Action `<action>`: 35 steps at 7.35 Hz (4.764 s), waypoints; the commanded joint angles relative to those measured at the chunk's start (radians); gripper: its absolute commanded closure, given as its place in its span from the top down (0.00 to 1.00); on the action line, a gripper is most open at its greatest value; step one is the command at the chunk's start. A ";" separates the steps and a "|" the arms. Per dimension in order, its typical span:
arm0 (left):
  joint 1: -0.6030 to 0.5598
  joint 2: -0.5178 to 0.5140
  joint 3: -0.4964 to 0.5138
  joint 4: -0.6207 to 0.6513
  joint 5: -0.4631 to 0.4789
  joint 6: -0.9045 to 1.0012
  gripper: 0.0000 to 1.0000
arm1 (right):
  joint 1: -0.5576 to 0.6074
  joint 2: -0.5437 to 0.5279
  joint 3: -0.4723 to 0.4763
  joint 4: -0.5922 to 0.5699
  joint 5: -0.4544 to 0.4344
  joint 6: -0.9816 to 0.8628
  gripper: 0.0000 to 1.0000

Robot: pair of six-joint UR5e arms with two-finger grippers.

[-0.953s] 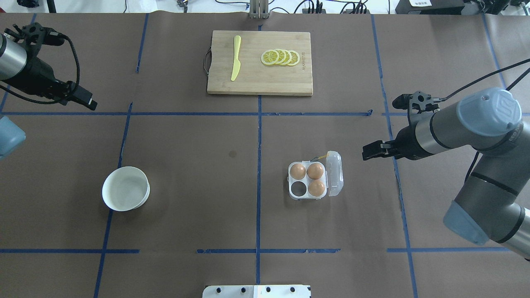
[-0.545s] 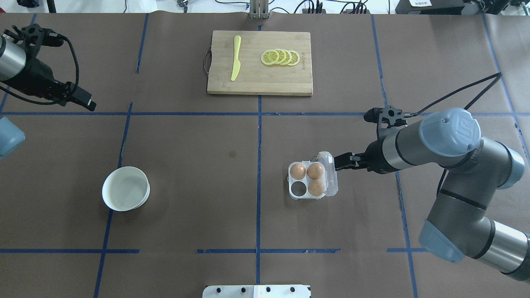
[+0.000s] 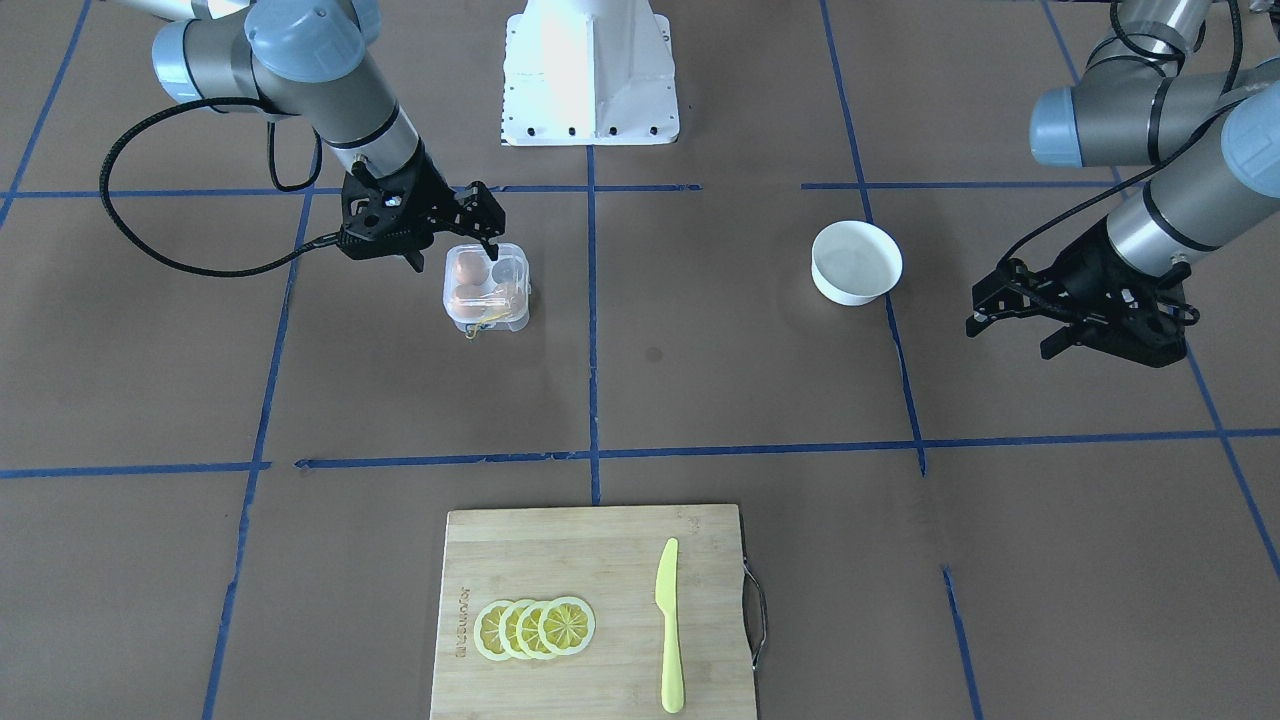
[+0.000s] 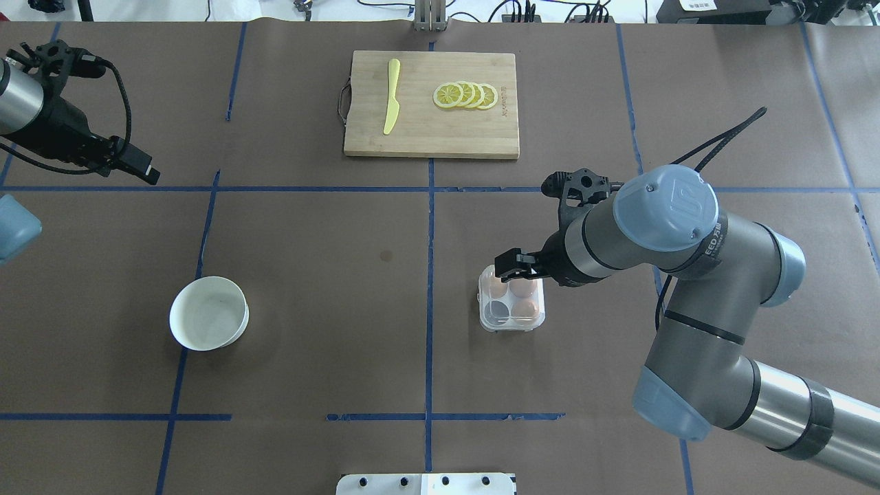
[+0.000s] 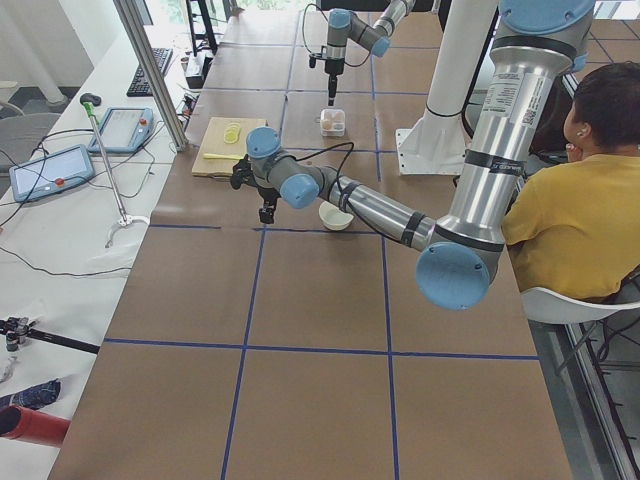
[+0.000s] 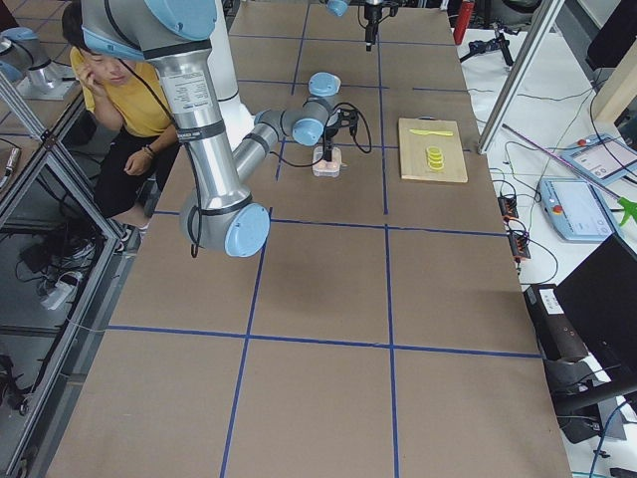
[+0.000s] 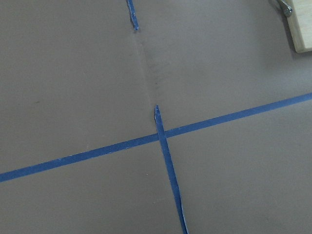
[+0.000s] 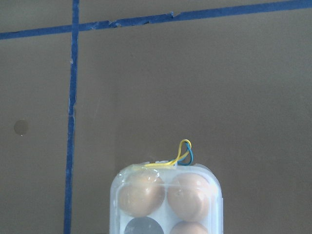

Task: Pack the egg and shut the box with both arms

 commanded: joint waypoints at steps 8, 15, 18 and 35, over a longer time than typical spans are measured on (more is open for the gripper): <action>-0.162 0.049 0.117 -0.004 -0.002 0.256 0.99 | 0.381 -0.262 -0.023 -0.008 0.178 -0.480 1.00; -0.288 0.397 0.110 -0.339 0.002 0.414 0.98 | 0.717 -0.256 -0.342 -0.001 0.333 -0.912 1.00; -0.285 0.419 0.121 -0.364 0.002 0.416 0.94 | 0.728 -0.258 -0.361 0.002 0.335 -0.938 1.00; -0.284 0.380 0.118 -0.358 0.003 0.402 0.95 | 0.728 -0.275 -0.368 0.023 0.337 -0.927 1.00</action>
